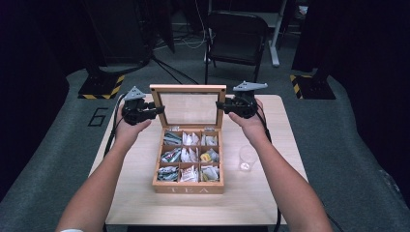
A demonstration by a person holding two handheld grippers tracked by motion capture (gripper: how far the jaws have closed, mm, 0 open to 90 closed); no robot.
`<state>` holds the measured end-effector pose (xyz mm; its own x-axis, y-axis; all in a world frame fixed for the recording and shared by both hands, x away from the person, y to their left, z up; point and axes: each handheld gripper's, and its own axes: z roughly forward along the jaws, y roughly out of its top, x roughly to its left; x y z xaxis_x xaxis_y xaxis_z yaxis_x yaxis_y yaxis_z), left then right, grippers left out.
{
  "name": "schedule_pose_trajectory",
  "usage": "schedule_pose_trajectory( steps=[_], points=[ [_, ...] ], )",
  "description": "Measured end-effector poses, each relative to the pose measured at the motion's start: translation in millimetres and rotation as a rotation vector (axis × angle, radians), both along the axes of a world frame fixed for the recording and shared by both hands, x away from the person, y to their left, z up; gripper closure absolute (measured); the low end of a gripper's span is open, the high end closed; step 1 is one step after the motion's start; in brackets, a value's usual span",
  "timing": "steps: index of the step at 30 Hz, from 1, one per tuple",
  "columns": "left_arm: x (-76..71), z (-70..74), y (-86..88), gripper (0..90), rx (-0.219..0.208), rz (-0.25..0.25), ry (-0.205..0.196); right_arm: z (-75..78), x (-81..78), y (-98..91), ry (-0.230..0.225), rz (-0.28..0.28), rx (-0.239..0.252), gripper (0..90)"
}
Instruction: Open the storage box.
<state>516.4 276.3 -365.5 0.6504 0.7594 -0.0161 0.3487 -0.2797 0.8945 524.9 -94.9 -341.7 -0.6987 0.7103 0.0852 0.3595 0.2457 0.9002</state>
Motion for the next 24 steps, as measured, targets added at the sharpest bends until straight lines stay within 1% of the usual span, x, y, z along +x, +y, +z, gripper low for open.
schedule_pose_trajectory(
  steps=[3, 4, 7, 9, 13, 17, 19, 23, 24],
  points=[
    [1.2, -0.5, 0.1, 63.0, 0.001, 0.002, -0.004, -3.3, 2.4, 1.5, 0.008, -0.003, -0.012, 60.8],
    [1.8, -1.0, 0.0, 63.3, -0.002, 0.006, -0.008, -6.1, 3.6, 2.7, 0.023, -0.009, -0.017, 59.7],
    [3.6, -1.8, 0.5, 63.7, -0.009, 0.010, -0.008, -8.4, 5.4, 3.2, 0.022, -0.007, -0.023, 58.6],
    [5.0, -2.4, 0.7, 64.0, -0.016, 0.014, -0.008, -9.9, 6.4, 4.1, 0.029, -0.012, -0.019, 56.9],
    [7.1, -3.3, 0.7, 64.6, -0.023, 0.019, -0.010, -11.7, 8.0, 6.5, 0.017, -0.024, -0.024, 55.2],
    [8.5, -4.2, 1.2, 65.0, -0.027, 0.021, -0.010, -16.6, 12.0, 8.1, 0.034, -0.025, -0.040, 54.6],
    [9.0, -4.7, 1.4, 65.1, -0.030, 0.022, -0.011, -20.9, 14.5, 8.9, 0.057, -0.021, -0.047, 54.6],
    [10.2, -5.2, 2.3, 65.6, -0.030, 0.023, -0.006, -26.1, 16.5, 7.7, 0.064, -0.028, -0.044, 58.0],
    [10.5, -5.3, 2.2, 65.6, -0.031, 0.025, -0.006, -27.0, 17.2, 7.2, 0.071, -0.031, -0.037, 59.2]
  ],
)
